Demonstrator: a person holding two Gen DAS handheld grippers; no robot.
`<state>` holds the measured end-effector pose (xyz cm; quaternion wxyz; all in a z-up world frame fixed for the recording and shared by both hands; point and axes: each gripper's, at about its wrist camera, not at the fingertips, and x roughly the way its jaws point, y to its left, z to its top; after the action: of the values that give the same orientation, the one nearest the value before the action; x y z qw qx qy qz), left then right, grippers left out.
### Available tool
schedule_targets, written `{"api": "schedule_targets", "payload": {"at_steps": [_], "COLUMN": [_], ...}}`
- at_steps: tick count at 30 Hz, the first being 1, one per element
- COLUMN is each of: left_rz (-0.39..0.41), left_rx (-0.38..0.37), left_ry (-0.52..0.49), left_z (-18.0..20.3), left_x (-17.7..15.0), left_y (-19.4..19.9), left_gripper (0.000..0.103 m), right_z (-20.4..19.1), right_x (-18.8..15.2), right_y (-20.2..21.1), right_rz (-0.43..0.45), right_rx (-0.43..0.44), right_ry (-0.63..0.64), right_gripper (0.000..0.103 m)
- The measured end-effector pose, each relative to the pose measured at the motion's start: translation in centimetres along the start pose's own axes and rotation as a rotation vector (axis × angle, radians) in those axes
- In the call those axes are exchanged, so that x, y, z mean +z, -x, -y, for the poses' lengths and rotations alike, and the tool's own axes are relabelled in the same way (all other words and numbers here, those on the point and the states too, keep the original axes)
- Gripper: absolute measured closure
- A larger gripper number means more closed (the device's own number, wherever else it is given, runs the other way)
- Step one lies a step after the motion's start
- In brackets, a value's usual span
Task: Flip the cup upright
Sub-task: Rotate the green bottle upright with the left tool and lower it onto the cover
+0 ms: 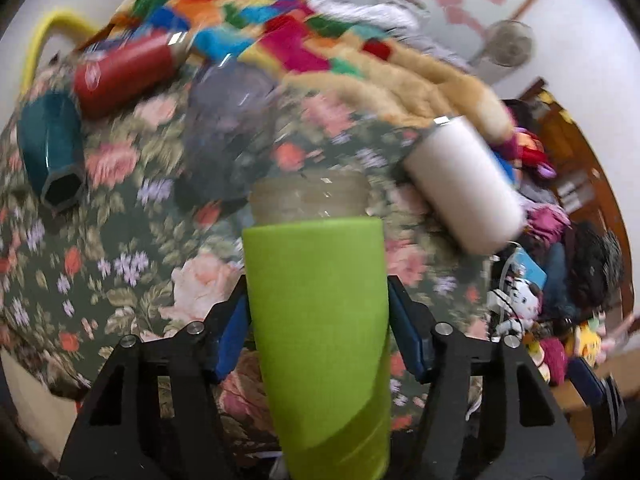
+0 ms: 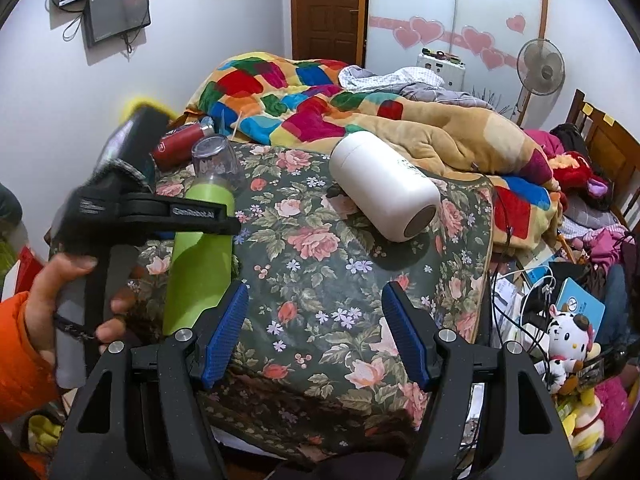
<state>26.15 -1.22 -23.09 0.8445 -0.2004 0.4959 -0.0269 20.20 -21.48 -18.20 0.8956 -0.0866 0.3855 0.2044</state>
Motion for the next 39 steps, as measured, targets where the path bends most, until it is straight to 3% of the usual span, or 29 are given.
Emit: {"api": "schedule_targets", "payload": {"at_steps": [8,15,20,39], "left_rz": [0.184,0.297,0.307,0.232], "left_rx": [0.048,0.114,0.133,0.168], "left_ry": [-0.198,-0.288,-0.315,-0.387], "left_z": [3.6,5.9,6.6,6.6], "left_x": [-0.5,2.0,3.5,0.7], "left_y": [6.3,6.9,6.2,3.4], "left_gripper": [0.041,0.041,0.041,0.041], "right_z": [-0.1,-0.5,-0.3,-0.3], "right_x": [0.4,0.9,1.1,0.8], "right_y": [0.3,0.2,0.1,0.0], "right_rz": [0.016,0.02,0.025,0.009], "right_rx": [0.014,0.012,0.01,0.011], "right_ry": [-0.007,-0.009,-0.022,-0.022], "right_gripper": [0.037,0.037,0.037,0.037]}}
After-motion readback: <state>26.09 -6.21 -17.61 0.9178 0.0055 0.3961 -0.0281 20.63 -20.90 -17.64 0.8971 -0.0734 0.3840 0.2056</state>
